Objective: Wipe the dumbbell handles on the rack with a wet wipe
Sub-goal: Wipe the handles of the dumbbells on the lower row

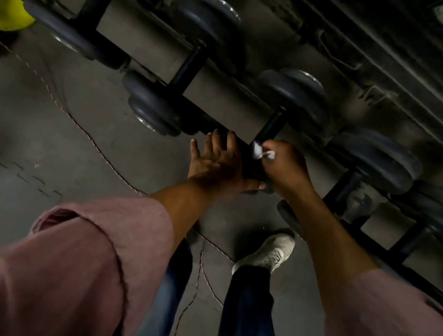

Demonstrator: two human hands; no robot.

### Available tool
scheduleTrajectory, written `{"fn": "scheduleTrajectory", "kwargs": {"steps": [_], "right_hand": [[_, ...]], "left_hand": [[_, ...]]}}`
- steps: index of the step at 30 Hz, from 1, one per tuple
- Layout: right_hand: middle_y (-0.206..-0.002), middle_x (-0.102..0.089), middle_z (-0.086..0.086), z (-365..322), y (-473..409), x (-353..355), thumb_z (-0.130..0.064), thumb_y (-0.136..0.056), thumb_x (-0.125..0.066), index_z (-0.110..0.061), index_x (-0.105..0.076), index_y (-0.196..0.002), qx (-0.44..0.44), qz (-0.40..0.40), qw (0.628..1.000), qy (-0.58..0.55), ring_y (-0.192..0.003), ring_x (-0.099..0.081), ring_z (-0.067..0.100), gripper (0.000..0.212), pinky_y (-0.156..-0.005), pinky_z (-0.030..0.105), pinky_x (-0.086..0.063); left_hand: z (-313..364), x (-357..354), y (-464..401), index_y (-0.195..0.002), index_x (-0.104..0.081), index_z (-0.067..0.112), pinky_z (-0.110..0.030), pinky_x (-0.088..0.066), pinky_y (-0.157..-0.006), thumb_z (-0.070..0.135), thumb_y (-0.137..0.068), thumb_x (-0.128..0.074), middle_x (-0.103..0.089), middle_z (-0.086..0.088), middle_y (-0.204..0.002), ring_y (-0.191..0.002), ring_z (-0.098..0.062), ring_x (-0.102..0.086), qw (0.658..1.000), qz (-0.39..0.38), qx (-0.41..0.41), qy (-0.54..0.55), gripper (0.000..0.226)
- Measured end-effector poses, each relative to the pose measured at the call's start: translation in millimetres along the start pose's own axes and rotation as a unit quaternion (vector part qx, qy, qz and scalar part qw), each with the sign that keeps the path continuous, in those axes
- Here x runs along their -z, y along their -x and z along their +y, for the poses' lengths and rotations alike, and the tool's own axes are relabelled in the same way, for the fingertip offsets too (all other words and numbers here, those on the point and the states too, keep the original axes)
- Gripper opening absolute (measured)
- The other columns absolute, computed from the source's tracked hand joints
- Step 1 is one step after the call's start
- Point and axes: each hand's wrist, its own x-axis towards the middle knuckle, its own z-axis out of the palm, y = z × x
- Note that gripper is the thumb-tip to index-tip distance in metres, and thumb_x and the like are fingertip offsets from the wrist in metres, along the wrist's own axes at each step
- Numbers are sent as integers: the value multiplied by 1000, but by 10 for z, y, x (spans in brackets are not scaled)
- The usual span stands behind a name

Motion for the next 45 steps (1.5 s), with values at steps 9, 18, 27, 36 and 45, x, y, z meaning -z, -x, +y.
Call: {"fn": "scheduleTrajectory", "kwargs": {"steps": [9, 18, 27, 36, 45], "right_hand": [[-108, -55, 1, 172, -166, 138, -14, -86, -58, -27, -63, -95, 110, -23, 990, 86, -97, -58, 27, 17, -76, 31, -46], [-130, -51, 4, 236, -121, 206, -12, -94, -54, -12, -70, -113, 168, -41, 982, 80, -114, -56, 25, 25, -98, 33, -48], [-139, -49, -7, 173, -85, 179, -32, -103, -45, -30, -48, -137, 216, 103, 960, 145, -123, -50, 14, 34, -103, 30, -40], [-154, -39, 8, 79, -64, -54, -5, -98, -51, -16, -37, -152, -5, 86, 991, -102, -137, -45, 19, 57, -104, 10, -32], [-94, -77, -3, 336, 138, 7, -18, -85, -74, -22, -78, -99, -75, -41, 943, -322, -93, -73, 12, 15, -81, 30, -57]], "left_hand": [[-10, -24, 28, -161, -5, 13, -62, 8, -122, 89, -69, -58, -11, -12, -168, -157, -26, 2, 1000, 21, -9, -15, 131], [-7, -35, 24, -160, -7, 13, -61, 1, -123, 88, -68, -60, -17, -13, -165, -155, -30, -6, 999, 35, -3, -28, 130], [-4, -40, 44, -162, 1, 15, -59, 6, -124, 88, -71, -58, -8, -13, -169, -157, -29, 3, 999, 28, 3, -20, 131], [-18, -56, 32, -162, -3, 16, -59, 3, -124, 87, -69, -61, -12, -12, -167, -156, -28, -2, 999, 41, 2, -8, 131], [-21, -141, 76, -161, -3, 13, -57, 4, -125, 87, -76, -52, -7, -13, -169, -157, -30, 2, 997, 62, 2, -36, 123]]}}
